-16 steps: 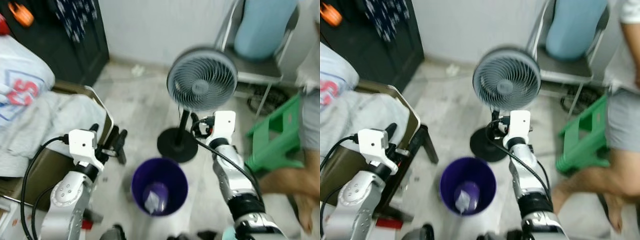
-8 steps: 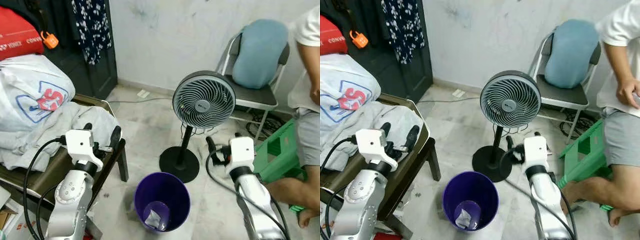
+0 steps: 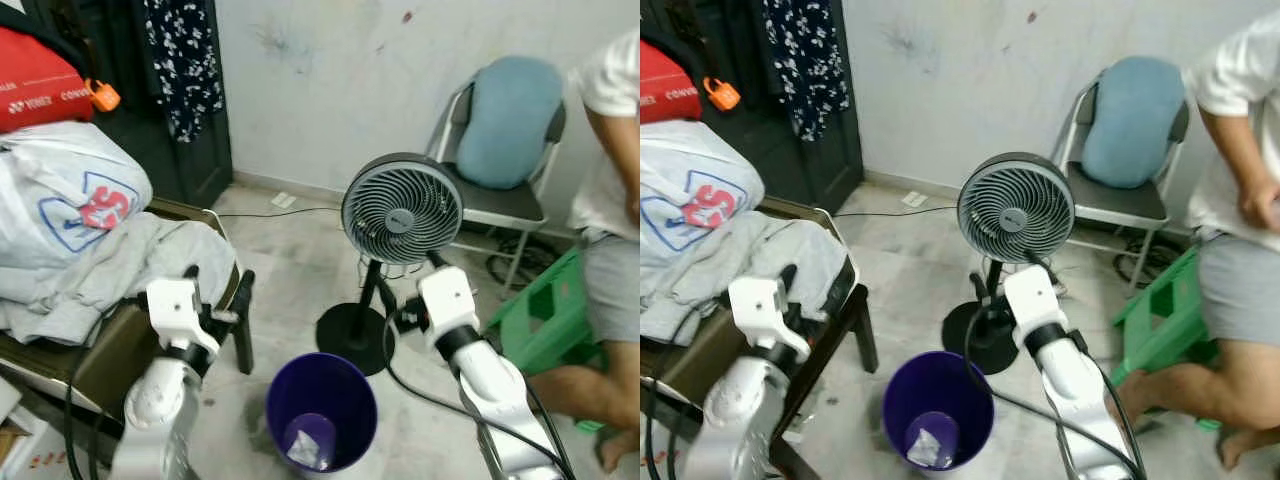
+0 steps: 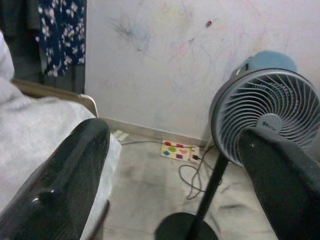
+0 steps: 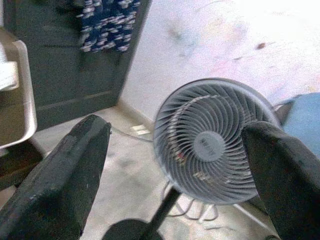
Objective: Clean up the room
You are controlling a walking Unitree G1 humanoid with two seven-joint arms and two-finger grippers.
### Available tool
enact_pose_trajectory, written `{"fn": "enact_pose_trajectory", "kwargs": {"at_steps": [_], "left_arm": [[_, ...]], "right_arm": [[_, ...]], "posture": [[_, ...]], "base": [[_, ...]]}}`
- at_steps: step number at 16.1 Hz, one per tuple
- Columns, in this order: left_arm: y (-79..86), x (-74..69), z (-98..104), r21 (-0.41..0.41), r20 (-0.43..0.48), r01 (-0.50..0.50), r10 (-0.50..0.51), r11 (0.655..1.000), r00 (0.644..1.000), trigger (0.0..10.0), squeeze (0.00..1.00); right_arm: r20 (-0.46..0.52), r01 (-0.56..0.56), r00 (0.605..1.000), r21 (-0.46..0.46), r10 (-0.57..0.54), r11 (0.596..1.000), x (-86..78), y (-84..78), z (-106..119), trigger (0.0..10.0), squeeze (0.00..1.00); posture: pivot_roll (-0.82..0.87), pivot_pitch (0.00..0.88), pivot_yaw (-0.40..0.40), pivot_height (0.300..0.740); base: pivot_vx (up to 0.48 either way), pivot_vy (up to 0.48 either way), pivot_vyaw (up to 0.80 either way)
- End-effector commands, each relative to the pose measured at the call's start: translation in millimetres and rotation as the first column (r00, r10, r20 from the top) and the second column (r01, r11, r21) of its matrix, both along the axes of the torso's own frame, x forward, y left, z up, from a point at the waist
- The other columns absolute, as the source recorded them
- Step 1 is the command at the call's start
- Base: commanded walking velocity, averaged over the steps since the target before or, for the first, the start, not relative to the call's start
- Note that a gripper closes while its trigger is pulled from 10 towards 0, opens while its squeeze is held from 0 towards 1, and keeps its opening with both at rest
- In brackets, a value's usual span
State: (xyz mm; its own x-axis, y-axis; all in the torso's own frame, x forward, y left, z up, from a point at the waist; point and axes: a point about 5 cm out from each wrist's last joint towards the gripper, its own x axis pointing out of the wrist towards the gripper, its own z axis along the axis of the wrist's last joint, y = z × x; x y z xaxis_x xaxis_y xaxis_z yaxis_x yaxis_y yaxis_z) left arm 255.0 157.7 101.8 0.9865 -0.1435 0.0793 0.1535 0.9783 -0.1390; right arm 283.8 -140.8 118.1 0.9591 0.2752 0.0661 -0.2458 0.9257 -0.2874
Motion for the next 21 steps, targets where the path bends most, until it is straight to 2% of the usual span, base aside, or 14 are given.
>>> {"fn": "enact_pose_trajectory", "kwargs": {"at_steps": [1,2,3,4,6,7,10,14,16,20,21], "left_arm": [[1.4,-2.6,6.7,-0.003,0.022,-0.025,0.025,1.000,0.999,10.0,0.00],[2.3,-8.6,6.6,-0.012,0.019,-0.063,0.063,0.998,0.998,10.0,0.00],[2.5,-11.7,6.6,-0.017,0.016,-0.070,0.070,0.997,0.997,10.0,0.00],[2.8,-13.3,8.0,-0.028,0.014,-0.075,0.075,0.997,0.997,10.0,0.00],[1.6,-13.7,12.4,-0.035,0.022,-0.083,0.084,0.996,0.996,10.0,0.00],[0.7,-13.8,13.0,-0.036,0.021,-0.084,0.084,0.996,0.996,10.0,0.00],[-1.3,-18.2,17.2,-0.037,0.019,-0.086,0.087,0.996,0.996,10.0,0.00],[1.1,-12.0,21.5,-0.012,0.028,-0.142,0.142,0.990,0.989,10.0,0.00],[4.2,-10.0,22.7,-0.001,0.040,-0.142,0.142,0.990,0.989,10.0,0.00],[9.2,8.1,24.0,0.031,0.065,-0.134,0.132,0.991,0.989,10.0,0.00],[11.4,18.3,26.5,0.036,0.079,-0.135,0.132,0.990,0.988,10.0,0.00]], "right_arm": [[0.001,0.090,0.996,0.012,-0.090,0.996,5.1,-11.1,1.7,10.0,0.00],[-0.025,0.221,0.975,0.044,-0.220,0.974,11.9,-22.4,-1.3,10.0,0.00],[-0.015,0.254,0.967,0.044,-0.254,0.966,12.4,-26.0,0.0,10.0,0.00],[-0.006,0.262,0.965,0.050,-0.262,0.964,13.5,-25.9,3.8,10.0,0.00],[0.094,0.163,0.983,-0.036,-0.160,0.986,13.5,-11.2,18.0,10.0,0.00],[0.102,0.156,0.983,-0.043,-0.151,0.987,13.3,-9.6,19.0,10.0,0.00],[0.087,0.208,0.975,-0.012,-0.206,0.978,8.4,-20.0,22.5,10.0,0.00],[0.076,0.180,0.981,0.012,-0.180,0.984,6.2,-13.3,21.0,10.0,0.00],[0.075,0.175,0.981,0.039,-0.177,0.984,11.0,-8.8,22.8,10.0,0.00],[0.108,0.174,0.978,0.056,-0.179,0.983,22.0,-5.8,30.4,10.0,0.00],[0.121,0.175,0.976,0.056,-0.181,0.983,24.5,-6.1,32.6,10.0,0.00]], "posture": [[-0.06,0.002,-0.097,0.740],[-0.06,0.012,-0.104,0.740],[-0.06,0.015,-0.104,0.740],[-0.07,0.031,-0.098,0.740],[-0.07,0.055,-0.091,0.740],[-0.07,0.059,-0.090,0.740],[-0.09,0.077,-0.087,0.740],[-0.08,0.086,-0.079,0.740],[-0.08,0.072,-0.074,0.740],[-0.10,0.028,-0.037,0.740],[-0.11,0.014,-0.020,0.740]], "base": [[0.000,0.000,0.00],[0.000,0.000,0.00],[0.000,0.000,0.00],[0.000,0.000,0.00],[0.000,0.000,0.80],[0.000,0.000,0.80],[0.000,0.000,0.80],[0.000,0.000,0.80],[0.000,0.000,0.00],[0.000,0.000,0.00],[0.000,0.000,0.00]]}}
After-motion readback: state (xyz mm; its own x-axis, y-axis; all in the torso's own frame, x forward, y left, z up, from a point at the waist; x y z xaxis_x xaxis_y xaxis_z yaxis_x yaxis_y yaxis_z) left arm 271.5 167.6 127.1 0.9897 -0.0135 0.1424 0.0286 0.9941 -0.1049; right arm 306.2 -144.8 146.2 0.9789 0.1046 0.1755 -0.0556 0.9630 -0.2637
